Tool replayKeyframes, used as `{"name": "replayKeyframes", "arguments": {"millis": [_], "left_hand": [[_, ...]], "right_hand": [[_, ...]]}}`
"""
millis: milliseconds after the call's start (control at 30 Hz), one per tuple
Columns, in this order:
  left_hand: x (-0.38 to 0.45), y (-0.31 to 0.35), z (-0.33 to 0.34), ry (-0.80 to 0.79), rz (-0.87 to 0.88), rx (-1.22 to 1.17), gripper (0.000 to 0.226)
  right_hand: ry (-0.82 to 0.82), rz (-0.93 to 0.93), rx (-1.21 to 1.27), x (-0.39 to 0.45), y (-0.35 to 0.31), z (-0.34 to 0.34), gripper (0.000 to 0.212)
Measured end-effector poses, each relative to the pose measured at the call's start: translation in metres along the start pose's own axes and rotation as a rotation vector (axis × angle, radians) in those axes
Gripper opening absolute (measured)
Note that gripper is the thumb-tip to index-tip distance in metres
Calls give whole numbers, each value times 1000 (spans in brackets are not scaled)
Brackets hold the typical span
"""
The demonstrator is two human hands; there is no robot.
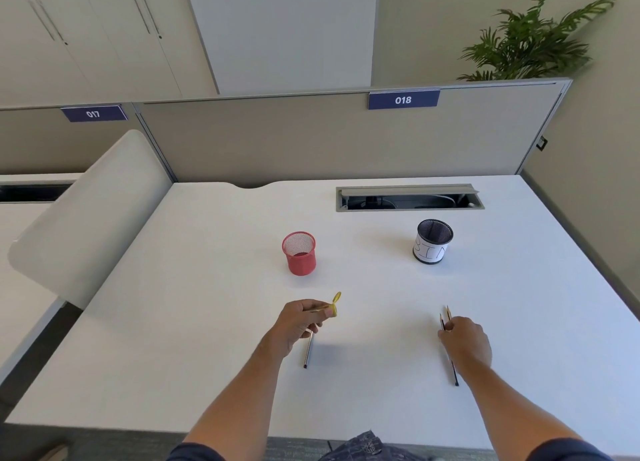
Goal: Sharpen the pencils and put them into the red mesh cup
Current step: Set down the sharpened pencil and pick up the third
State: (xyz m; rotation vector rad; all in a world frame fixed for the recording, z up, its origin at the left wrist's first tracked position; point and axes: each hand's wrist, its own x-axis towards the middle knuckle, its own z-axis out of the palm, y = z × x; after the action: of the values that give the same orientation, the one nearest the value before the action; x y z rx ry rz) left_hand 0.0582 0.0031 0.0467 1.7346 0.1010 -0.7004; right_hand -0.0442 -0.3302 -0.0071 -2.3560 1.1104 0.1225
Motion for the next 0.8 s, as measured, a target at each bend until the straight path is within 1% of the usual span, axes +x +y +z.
{"name": "replayKeyframes", "arguments": {"millis": [200, 333, 400, 467, 500, 567, 633, 700, 733, 800], "left_hand": [[-5, 0, -1, 13, -6, -11, 33], [-7, 0, -2, 11, -1, -21, 32], [-7, 0, -4, 22, 2, -31, 31], [-6, 0, -6, 33, 10, -42, 30], [-6, 0, -7, 35, 18, -47, 31], [-7, 0, -10, 38, 32, -58, 36], [-7, 0, -12, 48, 44, -70, 40], [-7, 0, -14, 54, 56, -83, 38], [-6, 0, -15, 56, 61, -91, 36], [-6, 0, -16, 60, 68, -102, 33]], "right_hand": [[17, -17, -29, 1, 2, 3, 3], [17, -36, -33, 3, 4, 5, 6], [30, -100, -58, 1, 2, 8, 16], [40, -229, -119, -6, -3, 14, 26], [54, -338, -150, -12, -7, 17, 28], [49, -620, -180, -23, -18, 28, 28], [-46, -868, -291, -36, -34, 39, 33], [-159, -1078, -419, -49, -52, 52, 40], [-199, -1155, -452, -55, -60, 59, 44], [-260, -1245, -489, -65, -75, 73, 56]]}}
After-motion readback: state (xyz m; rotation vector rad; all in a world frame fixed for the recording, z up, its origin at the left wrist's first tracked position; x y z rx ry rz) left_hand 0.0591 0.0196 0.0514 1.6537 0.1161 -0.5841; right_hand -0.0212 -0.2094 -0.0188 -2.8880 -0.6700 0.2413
